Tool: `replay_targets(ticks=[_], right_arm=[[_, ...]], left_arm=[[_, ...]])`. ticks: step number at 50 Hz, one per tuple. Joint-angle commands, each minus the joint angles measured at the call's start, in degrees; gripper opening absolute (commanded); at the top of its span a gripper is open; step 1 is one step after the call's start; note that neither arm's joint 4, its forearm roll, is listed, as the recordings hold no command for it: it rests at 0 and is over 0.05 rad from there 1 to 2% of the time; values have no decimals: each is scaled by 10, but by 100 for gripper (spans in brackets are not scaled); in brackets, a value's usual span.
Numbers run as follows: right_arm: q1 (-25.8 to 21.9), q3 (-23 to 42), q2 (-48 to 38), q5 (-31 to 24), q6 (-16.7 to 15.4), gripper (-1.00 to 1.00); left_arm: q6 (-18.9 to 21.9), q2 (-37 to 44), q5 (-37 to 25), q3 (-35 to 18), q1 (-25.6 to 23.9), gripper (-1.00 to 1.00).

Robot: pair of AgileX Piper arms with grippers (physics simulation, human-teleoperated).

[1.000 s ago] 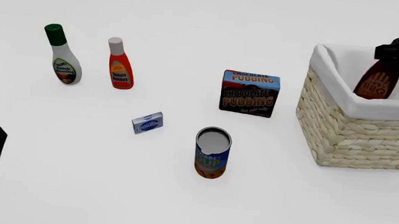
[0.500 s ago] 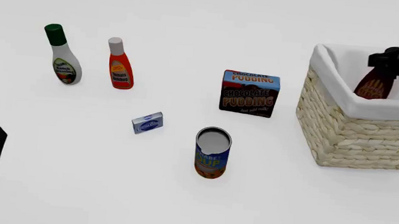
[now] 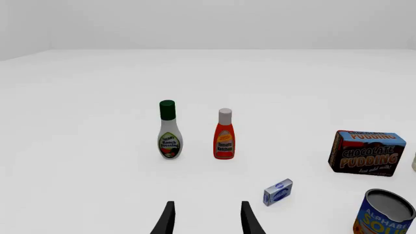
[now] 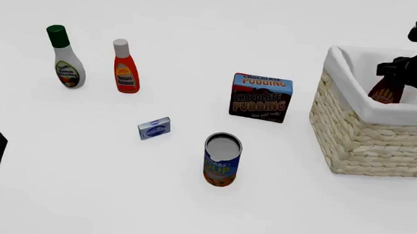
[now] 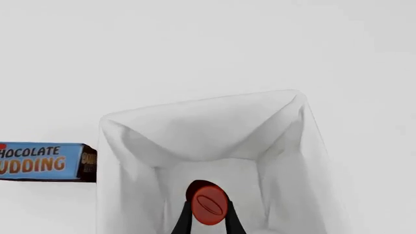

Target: Pick the bbq sauce and place it in the basket.

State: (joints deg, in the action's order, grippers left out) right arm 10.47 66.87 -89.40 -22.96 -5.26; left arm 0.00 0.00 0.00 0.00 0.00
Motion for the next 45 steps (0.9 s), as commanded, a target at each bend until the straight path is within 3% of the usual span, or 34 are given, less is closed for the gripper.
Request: replay_targets(ticks=[1,13,14,45], right_arm=[[2,6,-18,12,8,-100],[9,9,-28,14,5,-100],[9,10,-28,14,6,100],[1,11,-9,-1,2,100]], left_arm=[[0,0,0,0,0,100],[0,0,0,0,0,100],[0,0,0,0,0,100],[0,0,0,0,0,100]])
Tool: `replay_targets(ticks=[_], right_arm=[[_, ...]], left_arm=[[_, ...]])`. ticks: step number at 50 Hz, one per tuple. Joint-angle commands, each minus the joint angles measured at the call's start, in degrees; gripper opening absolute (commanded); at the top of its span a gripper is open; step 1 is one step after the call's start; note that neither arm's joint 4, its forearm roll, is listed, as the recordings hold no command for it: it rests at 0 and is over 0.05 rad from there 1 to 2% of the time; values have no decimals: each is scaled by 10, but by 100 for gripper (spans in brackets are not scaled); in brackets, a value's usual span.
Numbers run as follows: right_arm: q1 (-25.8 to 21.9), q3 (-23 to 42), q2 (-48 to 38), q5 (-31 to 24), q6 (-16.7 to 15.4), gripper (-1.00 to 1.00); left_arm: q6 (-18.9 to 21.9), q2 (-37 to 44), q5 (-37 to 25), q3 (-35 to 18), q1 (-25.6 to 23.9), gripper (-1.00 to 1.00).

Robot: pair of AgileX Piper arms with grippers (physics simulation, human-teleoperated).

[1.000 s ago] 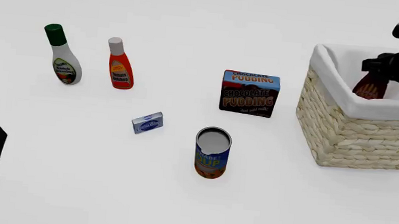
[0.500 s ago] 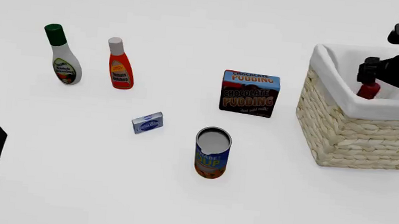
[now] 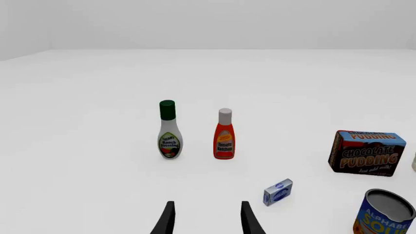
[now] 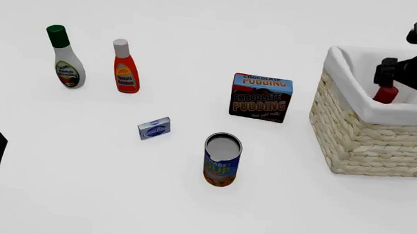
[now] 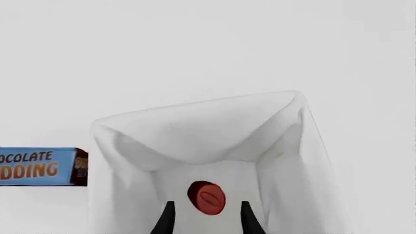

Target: Pick the bbq sauce and place it in the basket.

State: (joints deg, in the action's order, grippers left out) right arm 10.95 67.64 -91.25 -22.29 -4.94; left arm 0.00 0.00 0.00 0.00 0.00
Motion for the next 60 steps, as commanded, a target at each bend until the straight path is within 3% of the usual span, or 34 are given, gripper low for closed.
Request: replay_targets(ticks=[1,60], right_arm=[[-3,3,10,-9,-2,100],[-30,91,172,-170,-53,100]], left_arm=[[0,0,0,0,0,100],[0,0,0,0,0,100]])
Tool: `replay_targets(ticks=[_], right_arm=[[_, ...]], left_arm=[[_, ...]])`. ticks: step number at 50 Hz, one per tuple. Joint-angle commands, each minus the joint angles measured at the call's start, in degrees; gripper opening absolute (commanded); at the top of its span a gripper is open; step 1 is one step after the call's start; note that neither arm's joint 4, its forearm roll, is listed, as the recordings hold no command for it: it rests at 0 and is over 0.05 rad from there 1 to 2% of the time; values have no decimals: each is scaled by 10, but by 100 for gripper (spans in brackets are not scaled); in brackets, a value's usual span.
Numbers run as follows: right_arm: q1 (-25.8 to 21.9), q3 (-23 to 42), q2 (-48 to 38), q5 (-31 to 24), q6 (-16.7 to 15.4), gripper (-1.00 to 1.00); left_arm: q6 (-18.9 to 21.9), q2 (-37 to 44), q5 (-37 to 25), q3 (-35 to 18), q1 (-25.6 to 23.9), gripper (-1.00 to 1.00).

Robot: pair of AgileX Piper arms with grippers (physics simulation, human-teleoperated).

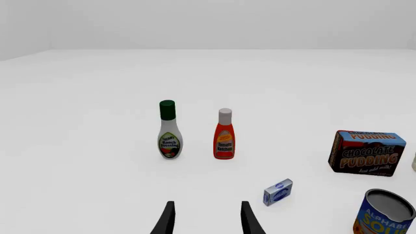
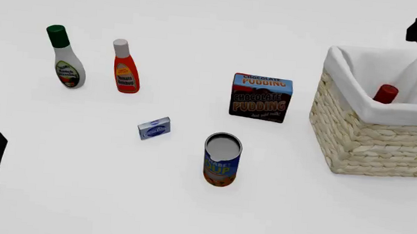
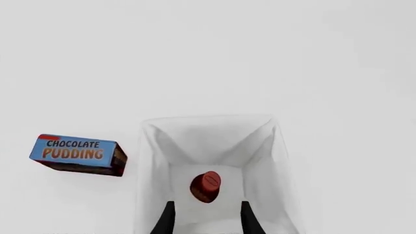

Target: Pick the bbq sauce and place it in the basket.

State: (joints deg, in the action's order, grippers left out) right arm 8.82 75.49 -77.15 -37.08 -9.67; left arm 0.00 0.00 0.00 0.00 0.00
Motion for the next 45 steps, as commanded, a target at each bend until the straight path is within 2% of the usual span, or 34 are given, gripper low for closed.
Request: replay_targets(ticks=[1,16,45], right_arm=[[-10,12,35,-24,-6,100],[-25,-3,82,-29,-3,100],[-14,-2,169,-56,-9,100]], left_arm=[[0,0,0,0,0,100],[0,0,0,0,0,100],[0,0,0,0,0,100]])
